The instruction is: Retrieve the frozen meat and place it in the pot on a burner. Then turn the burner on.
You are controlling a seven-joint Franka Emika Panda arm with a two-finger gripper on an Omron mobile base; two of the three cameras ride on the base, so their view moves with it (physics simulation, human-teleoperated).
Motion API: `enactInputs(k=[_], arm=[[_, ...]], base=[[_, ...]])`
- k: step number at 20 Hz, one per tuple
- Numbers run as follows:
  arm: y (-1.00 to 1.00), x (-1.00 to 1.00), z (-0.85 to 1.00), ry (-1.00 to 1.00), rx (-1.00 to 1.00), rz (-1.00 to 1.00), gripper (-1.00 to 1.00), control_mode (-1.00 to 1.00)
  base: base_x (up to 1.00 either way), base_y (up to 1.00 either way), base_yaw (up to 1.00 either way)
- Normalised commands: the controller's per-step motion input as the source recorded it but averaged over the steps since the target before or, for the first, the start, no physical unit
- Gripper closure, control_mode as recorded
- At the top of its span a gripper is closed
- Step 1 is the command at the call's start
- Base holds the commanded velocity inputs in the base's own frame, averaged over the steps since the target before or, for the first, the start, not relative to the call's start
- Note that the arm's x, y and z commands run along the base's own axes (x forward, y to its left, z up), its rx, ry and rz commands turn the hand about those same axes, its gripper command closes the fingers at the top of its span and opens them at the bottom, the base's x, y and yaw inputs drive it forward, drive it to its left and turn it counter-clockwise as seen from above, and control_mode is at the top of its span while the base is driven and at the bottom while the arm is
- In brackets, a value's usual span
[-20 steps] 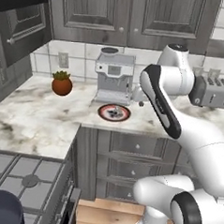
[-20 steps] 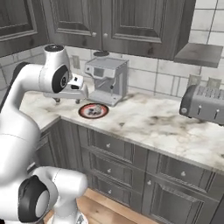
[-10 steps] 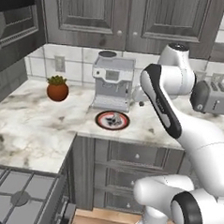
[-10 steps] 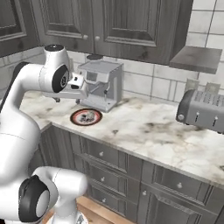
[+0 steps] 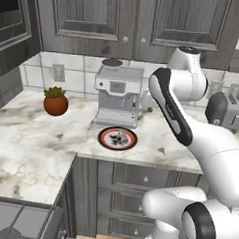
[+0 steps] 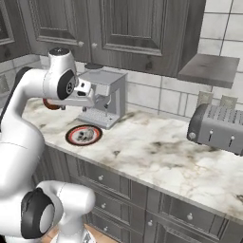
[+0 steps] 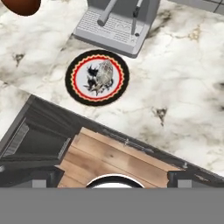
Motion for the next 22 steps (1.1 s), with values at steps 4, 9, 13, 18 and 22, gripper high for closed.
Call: enactInputs(k=[4,9,13,18,22], arm=[[0.39,0.13,-0.16,-0.07,0.00,-0.16,-1.00,-1.00],[0.28,0.14,-0.11,0.00,0.00,-0.22,-1.00,-1.00],[0.00,0.28,-0.26,0.00,0.05,-0.16,-1.00,-1.00],[0.35,0.36,-0.55,-0.01,0.01,-0.05,-1.00,-1.00],[0.02,0.27,-0.65,0.09,0.00,0.05,-1.00,-1.00]], base=[[0.00,0.00,0.00],[0.00,0.00,0.00],[0.00,0.00,0.00],[0.00,0.00,0.00],[0.00,0.00,0.00]])
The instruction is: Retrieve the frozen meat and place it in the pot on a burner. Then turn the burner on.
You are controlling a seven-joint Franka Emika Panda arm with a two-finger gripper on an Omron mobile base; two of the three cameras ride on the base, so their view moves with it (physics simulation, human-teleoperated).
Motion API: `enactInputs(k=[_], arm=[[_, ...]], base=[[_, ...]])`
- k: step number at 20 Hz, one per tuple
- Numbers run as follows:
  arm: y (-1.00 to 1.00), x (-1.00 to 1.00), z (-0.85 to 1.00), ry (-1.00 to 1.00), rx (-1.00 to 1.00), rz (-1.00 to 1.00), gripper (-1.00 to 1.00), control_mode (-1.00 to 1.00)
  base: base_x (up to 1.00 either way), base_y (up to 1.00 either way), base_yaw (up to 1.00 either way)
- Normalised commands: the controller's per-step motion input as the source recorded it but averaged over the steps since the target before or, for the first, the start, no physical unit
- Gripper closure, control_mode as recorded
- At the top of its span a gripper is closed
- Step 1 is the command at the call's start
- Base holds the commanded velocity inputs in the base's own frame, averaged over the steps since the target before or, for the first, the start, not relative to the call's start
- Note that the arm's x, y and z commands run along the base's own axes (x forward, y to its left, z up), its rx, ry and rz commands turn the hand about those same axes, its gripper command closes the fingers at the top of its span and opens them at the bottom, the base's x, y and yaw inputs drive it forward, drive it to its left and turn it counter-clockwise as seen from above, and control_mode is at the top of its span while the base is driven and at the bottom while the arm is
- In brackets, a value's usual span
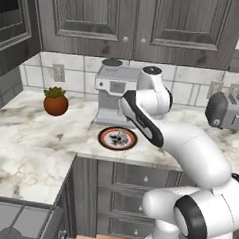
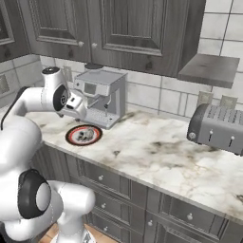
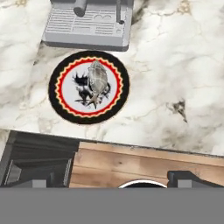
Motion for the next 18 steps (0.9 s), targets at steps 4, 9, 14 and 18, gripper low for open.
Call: enactInputs(k=[4,9,14,18], arm=[[0.00,0.32,-0.47,0.08,-0.02,0.19,-1.00,-1.00],[0.08,0.49,-0.28,0.01,-0.02,0.04,-1.00,-1.00],[0.19,0.53,-0.19,0.00,-0.05,0.00,-1.00,-1.00],[0.17,0.53,-0.15,0.00,-0.03,0.00,-1.00,-1.00]], base=[[0.00,0.00,0.00],[0.00,0.00,0.00],[0.00,0.00,0.00],[0.00,0.00,0.00]])
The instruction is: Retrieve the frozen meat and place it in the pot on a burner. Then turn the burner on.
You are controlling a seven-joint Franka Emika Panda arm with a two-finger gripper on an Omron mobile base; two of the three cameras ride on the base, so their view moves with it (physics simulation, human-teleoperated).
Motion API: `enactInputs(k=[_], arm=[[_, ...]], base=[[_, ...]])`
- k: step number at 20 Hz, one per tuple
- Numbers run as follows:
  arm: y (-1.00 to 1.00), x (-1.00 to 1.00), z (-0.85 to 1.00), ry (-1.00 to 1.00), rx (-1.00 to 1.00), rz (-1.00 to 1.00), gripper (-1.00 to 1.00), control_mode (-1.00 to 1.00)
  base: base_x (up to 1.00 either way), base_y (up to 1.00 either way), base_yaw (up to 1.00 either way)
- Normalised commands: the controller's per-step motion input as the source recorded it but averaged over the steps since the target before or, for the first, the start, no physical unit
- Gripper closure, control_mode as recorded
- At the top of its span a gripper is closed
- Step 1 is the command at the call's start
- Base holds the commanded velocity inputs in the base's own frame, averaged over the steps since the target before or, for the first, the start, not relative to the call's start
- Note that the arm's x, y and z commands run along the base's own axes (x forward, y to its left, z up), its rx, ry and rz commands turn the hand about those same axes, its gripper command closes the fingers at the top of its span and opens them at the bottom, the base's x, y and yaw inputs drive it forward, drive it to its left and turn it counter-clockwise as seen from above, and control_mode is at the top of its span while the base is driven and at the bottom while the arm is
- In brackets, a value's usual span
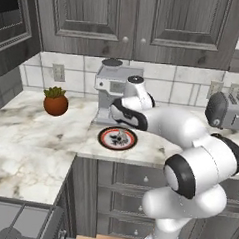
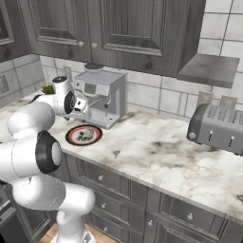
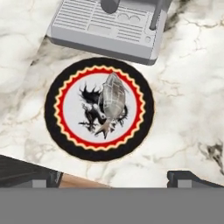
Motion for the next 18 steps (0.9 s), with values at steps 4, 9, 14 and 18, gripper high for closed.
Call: enactInputs(k=[4,9,14,18], arm=[[0.05,0.44,-0.18,0.00,0.00,0.00,-1.00,-1.00],[0.00,0.26,-0.33,0.00,0.00,-0.07,-1.00,-1.00],[0.00,0.00,-0.36,0.00,0.00,-0.14,-1.00,-1.00],[-0.01,0.00,-0.45,0.00,0.00,-0.14,-1.00,-1.00]], base=[[0.00,0.00,0.00],[0.00,0.00,0.00],[0.00,0.00,0.00],[0.00,0.00,0.00]])
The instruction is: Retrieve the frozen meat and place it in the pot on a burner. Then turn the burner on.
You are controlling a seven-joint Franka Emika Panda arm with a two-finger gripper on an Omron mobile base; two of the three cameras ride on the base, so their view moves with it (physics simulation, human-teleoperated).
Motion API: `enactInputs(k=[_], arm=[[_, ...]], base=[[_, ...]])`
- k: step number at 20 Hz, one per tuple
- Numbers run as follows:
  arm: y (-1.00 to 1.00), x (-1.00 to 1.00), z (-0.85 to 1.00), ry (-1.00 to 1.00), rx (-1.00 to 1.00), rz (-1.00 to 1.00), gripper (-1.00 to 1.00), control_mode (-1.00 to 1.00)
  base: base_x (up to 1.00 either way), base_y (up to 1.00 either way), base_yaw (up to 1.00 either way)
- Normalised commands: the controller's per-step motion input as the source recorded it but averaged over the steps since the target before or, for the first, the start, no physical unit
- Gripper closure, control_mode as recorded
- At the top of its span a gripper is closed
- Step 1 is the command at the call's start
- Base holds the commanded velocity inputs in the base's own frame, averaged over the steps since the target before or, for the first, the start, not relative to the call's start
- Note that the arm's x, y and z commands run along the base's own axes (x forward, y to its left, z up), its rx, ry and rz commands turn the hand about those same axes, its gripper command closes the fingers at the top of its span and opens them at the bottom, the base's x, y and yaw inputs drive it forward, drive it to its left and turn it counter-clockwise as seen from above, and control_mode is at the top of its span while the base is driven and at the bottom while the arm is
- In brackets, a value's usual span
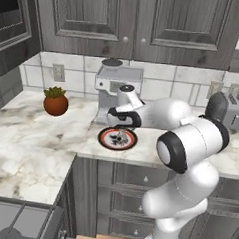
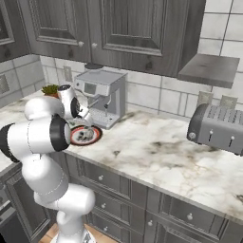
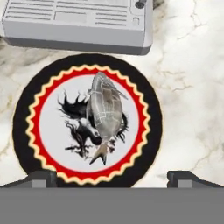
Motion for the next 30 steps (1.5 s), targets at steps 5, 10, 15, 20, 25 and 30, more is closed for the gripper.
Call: enactInputs(k=[5,10,15,20,25,30], arm=[[-0.01,0.11,-0.36,0.00,0.00,-0.07,-1.00,-1.00],[0.00,0.30,-0.13,-0.01,0.00,0.00,-1.00,-1.00],[0.00,0.43,-0.14,0.00,0.00,0.00,-1.00,-1.00],[0.00,0.20,-0.25,0.00,0.00,0.00,-1.00,-1.00],[0.00,0.12,-0.28,0.00,0.00,0.00,-1.00,-1.00],[0.00,0.13,-0.40,0.01,0.00,0.00,-1.00,-1.00]], base=[[0.00,0.00,0.00],[0.00,0.00,0.00],[0.00,0.00,0.00],[0.00,0.00,0.00],[0.00,0.00,0.00],[0.00,0.00,0.00]])
